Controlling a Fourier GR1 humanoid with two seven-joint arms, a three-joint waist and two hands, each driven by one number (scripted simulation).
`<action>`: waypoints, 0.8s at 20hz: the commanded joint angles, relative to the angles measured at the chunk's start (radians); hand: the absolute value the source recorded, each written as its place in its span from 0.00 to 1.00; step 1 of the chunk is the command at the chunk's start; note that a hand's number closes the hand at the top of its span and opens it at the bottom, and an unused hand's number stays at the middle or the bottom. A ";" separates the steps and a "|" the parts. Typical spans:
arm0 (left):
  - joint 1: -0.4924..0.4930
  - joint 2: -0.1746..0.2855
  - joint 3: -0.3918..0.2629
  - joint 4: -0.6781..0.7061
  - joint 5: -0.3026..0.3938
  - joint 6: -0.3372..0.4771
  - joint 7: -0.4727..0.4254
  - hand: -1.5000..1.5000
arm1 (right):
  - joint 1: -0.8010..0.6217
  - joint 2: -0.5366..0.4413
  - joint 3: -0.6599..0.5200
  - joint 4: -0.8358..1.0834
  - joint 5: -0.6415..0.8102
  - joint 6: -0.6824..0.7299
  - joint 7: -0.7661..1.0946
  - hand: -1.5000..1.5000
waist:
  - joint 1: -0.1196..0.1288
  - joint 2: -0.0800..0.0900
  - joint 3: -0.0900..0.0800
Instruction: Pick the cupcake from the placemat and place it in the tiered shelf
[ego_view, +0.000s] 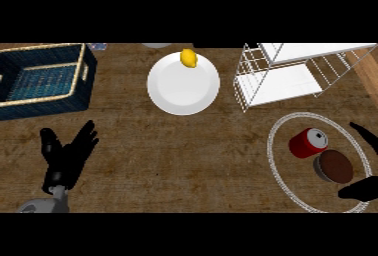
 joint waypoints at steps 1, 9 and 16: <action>0.030 -0.003 0.022 -0.052 -0.009 -0.029 0.039 0.50 | 0.055 0.056 -0.019 -0.037 0.075 -0.003 -0.004 0.00 | -0.001 -0.001 0.000; 0.018 -0.031 0.046 -0.033 -0.049 -0.048 0.029 0.50 | -0.095 0.110 -0.036 0.234 0.233 -0.057 -0.102 0.00 | 0.004 0.001 0.000; 0.000 -0.028 0.103 -0.057 -0.056 -0.062 0.069 0.50 | -0.066 0.166 -0.074 0.260 0.284 -0.123 -0.214 0.00 | 0.002 0.000 0.000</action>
